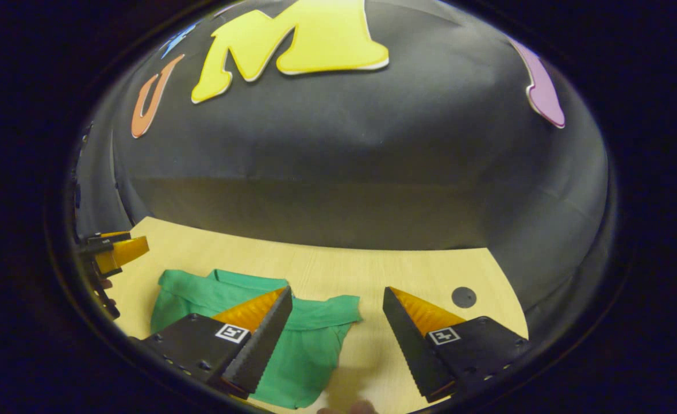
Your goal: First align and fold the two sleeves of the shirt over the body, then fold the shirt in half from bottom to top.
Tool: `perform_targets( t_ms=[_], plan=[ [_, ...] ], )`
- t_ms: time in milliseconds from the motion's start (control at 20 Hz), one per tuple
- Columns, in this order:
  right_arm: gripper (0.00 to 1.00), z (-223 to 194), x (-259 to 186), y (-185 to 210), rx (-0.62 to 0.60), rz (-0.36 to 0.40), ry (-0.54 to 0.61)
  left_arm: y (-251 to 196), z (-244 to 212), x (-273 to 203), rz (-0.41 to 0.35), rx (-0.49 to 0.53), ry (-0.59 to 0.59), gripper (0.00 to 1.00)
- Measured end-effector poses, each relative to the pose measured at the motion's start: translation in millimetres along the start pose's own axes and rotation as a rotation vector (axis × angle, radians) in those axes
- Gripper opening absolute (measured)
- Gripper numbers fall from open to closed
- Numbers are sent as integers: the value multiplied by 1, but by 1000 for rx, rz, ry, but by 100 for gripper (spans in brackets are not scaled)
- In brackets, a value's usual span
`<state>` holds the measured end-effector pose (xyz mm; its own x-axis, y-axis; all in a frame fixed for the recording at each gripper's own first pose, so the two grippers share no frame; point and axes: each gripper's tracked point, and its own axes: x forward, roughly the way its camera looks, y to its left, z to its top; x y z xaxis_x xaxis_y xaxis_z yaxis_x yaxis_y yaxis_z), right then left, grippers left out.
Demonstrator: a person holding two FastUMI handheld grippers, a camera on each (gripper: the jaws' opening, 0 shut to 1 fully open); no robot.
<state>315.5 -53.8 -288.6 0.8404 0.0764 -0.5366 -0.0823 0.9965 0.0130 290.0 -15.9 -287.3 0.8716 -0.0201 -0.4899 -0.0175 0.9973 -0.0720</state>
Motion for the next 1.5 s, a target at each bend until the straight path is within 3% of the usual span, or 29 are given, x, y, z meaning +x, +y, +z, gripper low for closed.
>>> perform_targets(
  t_ms=[250, 650, 1100, 1500],
  plan=[
    [97, 32, -63, 12, -7, 4, -116, -13, 55, -58, -21, 15, -133, 100],
    [98, 80, -199, 34, -21, 18, -295, -24, 124, -198, -8, 38, -311, 100],
    [96, 63, -347, 55, 29, 14, -383, -44, 129, -346, -12, 59, -396, 100],
    [98, 41, -398, 62, 13, 12, -406, -35, 110, -393, 6, 40, -408, 100]
  ],
)
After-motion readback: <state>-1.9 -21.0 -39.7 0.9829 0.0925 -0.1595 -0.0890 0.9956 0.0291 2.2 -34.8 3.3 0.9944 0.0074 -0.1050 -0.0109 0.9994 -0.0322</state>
